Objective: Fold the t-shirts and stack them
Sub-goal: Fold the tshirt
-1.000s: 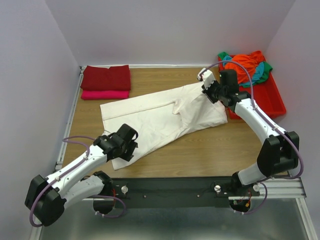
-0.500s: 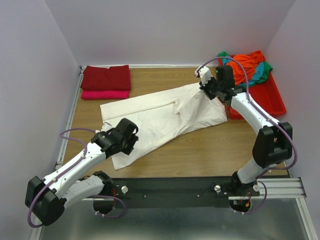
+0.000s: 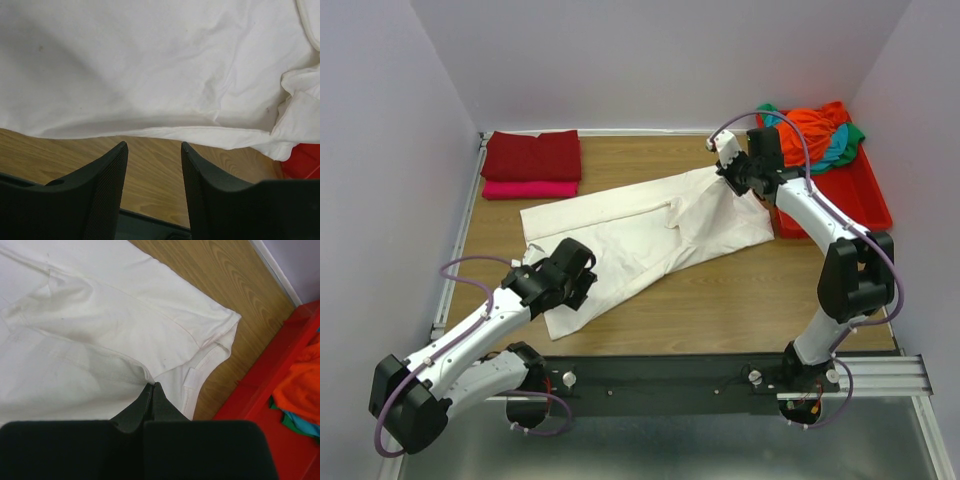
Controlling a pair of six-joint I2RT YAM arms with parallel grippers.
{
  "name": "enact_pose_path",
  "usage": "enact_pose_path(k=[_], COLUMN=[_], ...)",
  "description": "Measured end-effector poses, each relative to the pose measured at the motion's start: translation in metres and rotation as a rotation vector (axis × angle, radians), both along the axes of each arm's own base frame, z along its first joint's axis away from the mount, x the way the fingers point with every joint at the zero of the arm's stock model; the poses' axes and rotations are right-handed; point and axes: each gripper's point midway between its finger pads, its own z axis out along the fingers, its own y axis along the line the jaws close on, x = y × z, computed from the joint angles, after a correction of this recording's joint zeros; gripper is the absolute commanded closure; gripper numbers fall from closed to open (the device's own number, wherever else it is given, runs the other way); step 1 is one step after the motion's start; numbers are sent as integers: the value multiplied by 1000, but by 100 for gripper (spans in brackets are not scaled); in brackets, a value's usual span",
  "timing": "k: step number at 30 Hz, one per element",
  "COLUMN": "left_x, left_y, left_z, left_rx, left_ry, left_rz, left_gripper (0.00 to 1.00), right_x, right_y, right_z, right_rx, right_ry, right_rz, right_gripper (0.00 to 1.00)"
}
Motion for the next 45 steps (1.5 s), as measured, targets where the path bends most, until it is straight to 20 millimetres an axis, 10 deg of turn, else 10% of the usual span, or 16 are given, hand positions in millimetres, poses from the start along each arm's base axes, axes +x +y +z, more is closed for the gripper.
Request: enact_pose_path(k=[45], left_x=[11], left_y=[-7], left_z=[2], left_rx=[-3], left_ry=[-63], left_rz=[-50], left_gripper=[45], right_x=[40], right_y=[2], right_z=[18], right_rx=[-4], right_ry=[-64], right_rz=[-11], right_gripper=[99])
